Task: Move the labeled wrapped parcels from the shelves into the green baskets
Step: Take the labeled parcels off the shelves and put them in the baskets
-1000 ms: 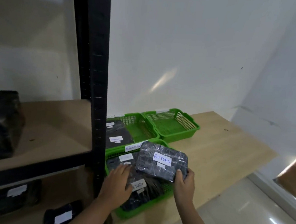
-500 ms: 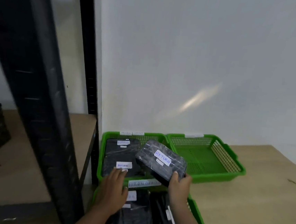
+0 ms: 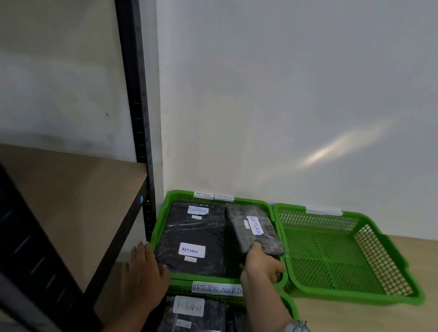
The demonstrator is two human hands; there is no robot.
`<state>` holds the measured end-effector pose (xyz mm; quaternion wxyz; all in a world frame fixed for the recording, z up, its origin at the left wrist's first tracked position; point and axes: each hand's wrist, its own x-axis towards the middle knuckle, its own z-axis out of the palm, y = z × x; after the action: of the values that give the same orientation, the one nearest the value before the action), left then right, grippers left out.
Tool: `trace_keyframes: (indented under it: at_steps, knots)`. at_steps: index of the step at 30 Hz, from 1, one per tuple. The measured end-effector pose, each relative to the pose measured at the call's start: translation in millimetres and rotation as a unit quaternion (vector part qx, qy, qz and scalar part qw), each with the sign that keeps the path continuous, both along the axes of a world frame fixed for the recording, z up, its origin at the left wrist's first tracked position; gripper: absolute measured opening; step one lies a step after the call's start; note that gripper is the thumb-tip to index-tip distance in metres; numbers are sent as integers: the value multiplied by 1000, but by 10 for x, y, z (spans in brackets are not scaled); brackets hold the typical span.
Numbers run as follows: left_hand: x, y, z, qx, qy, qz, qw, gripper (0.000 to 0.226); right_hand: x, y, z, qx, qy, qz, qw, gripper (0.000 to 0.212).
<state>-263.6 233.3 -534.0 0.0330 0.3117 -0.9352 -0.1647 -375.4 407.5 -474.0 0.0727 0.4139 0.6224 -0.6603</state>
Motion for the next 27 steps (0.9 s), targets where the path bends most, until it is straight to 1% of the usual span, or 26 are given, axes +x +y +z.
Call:
trace_keyframes:
  at_steps: [4, 6, 7, 8, 9, 10, 11, 12, 13, 14, 15, 16, 17, 18, 20, 21, 24, 27]
  knots:
    - [32, 2, -70, 3, 1, -5, 1000, 71, -108, -118, -70, -15, -42, -58, 997, 72]
    - [51, 1, -73, -2, 0, -10, 1000, 71, -164, -165, -149, -43, -55, -90, 993, 67]
    - [60, -1, -71, -5, 0, -12, 1000, 71, -216, -186, -219, -85, -25, -112, 990, 61]
    - [67, -4, -74, -7, 0, -14, 1000, 71, -269, -203, -259, -78, -9, -106, 991, 55]
    - [72, -5, -72, -8, -2, -15, 1000, 71, -302, -186, -291, -70, 7, -146, 987, 53]
    - [76, -7, -73, -9, -5, -16, 1000, 72, -342, -178, -415, -122, 22, -216, 968, 53]
    - [75, -8, -69, -12, -9, -18, 1000, 72, -346, -181, -482, -153, 28, -228, 961, 56]
    - [74, -11, -70, -18, -11, -18, 1000, 72, -320, -177, -486, -61, 31, -122, 990, 58]
    - [70, -11, -69, -23, -13, -19, 999, 73, -253, -192, -359, 14, 16, -8, 1000, 59]
    - [69, -8, -68, -26, -15, -18, 999, 75, -225, -220, -360, -56, 10, -6, 998, 61]
    - [68, -8, -72, -27, -18, -19, 999, 78, -242, -224, -409, -158, -20, -84, 984, 66]
    - [62, -14, -85, -31, -20, -21, 999, 79, -270, -216, -388, -182, -52, -114, 975, 73]
    - [60, -12, -93, -35, -25, -22, 999, 80, -266, -191, -377, -160, -77, -66, 982, 79]
    - [60, -9, -94, -39, -27, -21, 999, 80, -268, -160, -328, -123, -87, -9, 989, 80]
    - [51, -8, -104, -43, -25, -21, 999, 81, -279, -160, -319, -111, -77, 45, 990, 70]
    - [43, -10, -109, -45, -26, -20, 998, 81, -279, -157, -351, -118, -70, 54, 989, 64]
    - [28, 13, -59, -51, -39, -17, 998, 78, -236, -145, -287, -91, -59, 79, 991, 52]
    - [13, 46, 24, -48, -68, -12, 996, 75, -194, -177, -207, -79, -25, 101, 991, 53]
